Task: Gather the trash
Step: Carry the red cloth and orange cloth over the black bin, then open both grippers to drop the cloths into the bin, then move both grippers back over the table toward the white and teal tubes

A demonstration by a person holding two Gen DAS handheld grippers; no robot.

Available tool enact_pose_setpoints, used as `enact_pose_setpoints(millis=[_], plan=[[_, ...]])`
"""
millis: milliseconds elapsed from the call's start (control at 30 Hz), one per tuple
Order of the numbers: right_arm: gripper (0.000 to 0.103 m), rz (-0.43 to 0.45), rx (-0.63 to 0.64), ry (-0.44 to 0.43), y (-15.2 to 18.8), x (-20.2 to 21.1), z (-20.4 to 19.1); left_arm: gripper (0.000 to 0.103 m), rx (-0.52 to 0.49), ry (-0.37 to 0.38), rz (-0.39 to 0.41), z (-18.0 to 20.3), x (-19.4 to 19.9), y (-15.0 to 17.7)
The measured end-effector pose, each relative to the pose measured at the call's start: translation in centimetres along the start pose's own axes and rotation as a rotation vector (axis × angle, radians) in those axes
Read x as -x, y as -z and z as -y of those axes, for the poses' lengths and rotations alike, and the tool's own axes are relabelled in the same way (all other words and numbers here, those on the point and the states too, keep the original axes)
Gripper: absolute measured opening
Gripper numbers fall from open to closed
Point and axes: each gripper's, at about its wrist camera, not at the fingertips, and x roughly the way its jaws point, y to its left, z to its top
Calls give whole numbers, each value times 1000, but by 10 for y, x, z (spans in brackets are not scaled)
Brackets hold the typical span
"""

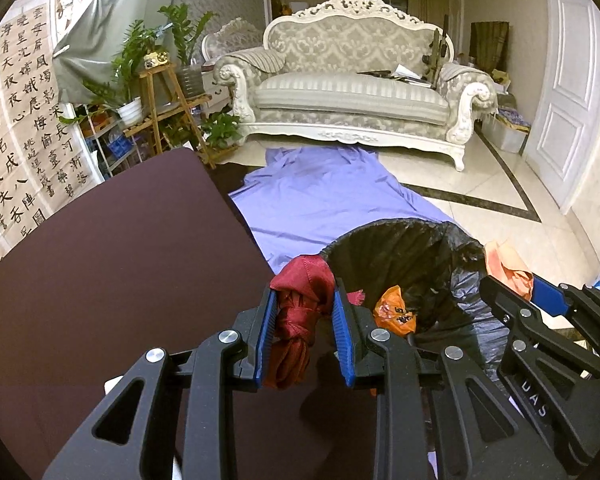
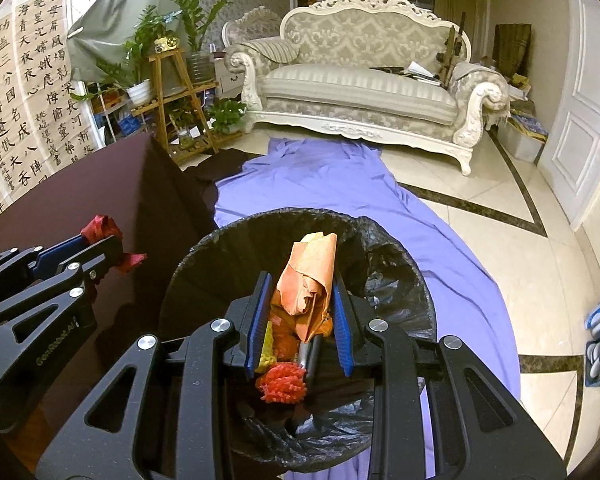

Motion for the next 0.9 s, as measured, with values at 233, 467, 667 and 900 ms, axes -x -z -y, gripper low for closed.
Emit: enact_pose_setpoints(millis=[233,467,667,900], plan=[[29,-9,-13,4,-1,-5,5,28,-16,1,-13,6,-9,-6],[37,-9,-18,8,-4,-9,10,40,-37,4,-24,8,-14,-7],[39,-2,-23,21,-3,-9,14,58,-27,-2,-22,7,-14,-7],[39,2,-37,36,-2,-5,17,65,-7,-12,-18,0,-9,-8]])
